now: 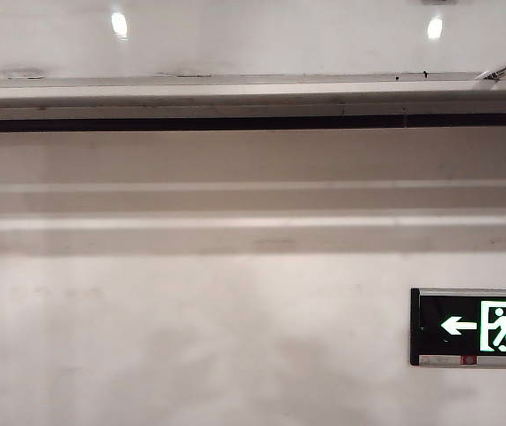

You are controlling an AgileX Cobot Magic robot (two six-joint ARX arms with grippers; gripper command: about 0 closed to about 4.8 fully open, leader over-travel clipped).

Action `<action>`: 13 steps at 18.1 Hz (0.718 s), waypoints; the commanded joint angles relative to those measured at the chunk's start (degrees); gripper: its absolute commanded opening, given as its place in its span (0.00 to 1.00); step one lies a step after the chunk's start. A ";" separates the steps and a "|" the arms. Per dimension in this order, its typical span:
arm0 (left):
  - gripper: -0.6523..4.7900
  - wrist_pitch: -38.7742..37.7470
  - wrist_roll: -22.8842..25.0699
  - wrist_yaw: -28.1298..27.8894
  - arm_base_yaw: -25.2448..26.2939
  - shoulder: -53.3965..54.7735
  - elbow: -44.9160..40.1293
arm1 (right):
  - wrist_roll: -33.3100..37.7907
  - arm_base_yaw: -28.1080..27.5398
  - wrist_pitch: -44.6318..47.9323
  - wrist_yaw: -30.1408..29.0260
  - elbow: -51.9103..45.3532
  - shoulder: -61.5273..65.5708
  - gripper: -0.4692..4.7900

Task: Take a marker from the whiteboard tray, write "Hi!" on the whiteboard, and then put the marker back vertically into the whiteboard tray.

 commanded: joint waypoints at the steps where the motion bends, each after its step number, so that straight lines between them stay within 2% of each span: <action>1: 0.11 0.98 0.17 0.44 0.02 -0.04 0.02 | 1.27 -0.04 -0.59 0.04 0.11 -0.09 0.07; 7: 0.11 1.16 -1.42 0.04 0.04 -0.04 0.63 | 1.29 -0.04 -0.37 0.09 2.67 -0.09 0.07; 11: 0.11 0.68 -5.86 -0.74 0.04 0.00 6.03 | 1.29 -0.02 -6.34 1.51 12.20 0.61 0.07; 13: 0.11 -1.73 -5.53 -0.98 0.04 0.92 10.88 | 1.29 0.00 -9.09 2.49 17.51 2.19 0.07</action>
